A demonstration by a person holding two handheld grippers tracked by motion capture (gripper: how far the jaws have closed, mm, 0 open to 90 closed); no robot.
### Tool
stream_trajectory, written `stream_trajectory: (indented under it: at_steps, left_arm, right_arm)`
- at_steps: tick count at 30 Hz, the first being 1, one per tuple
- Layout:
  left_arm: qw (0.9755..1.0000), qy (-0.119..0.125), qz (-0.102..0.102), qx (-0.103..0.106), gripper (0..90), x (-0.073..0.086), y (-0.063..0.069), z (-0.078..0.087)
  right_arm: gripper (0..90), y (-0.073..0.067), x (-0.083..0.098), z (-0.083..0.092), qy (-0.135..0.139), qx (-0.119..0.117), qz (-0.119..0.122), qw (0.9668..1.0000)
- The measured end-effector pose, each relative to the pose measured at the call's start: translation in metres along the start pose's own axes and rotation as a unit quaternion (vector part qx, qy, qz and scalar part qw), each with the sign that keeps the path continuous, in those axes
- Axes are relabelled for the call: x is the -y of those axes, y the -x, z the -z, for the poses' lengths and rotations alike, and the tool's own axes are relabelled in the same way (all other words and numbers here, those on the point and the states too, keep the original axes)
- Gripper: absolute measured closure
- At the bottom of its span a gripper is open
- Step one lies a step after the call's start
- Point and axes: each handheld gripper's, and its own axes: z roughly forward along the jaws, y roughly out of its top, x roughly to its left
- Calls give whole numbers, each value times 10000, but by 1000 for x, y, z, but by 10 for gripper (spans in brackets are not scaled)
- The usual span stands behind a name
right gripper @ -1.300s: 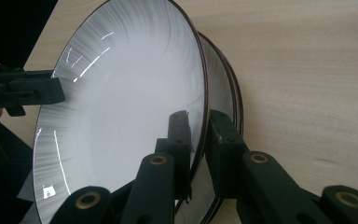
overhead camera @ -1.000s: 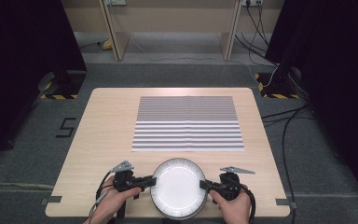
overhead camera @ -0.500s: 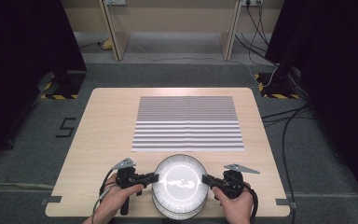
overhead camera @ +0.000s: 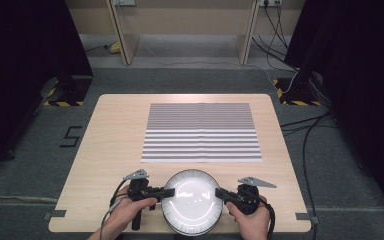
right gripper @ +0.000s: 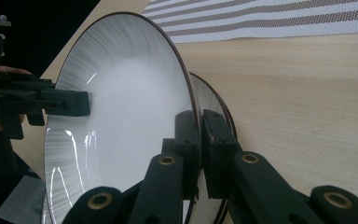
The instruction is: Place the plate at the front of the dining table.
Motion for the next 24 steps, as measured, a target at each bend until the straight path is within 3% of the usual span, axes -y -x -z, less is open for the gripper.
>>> stream_trajectory:
  at_steps: [5,9,12,24]
  left_arm:
    - [9998,63,-176,-4,789,-1,2,0]
    - [9997,97,-222,-24,787,0,3,0]
    - [9997,132,-215,-39,789,0,3,1]
    - [9993,355,22,-75,813,-4,0,0]
  right_arm:
    - [794,6,1,-1,-57,-248,-182,9995]
    - [770,12,6,-5,-485,-431,-285,9975]
    - [822,13,8,-5,-408,-528,-517,9964]
    - [838,6,1,-2,289,-224,-198,9991]
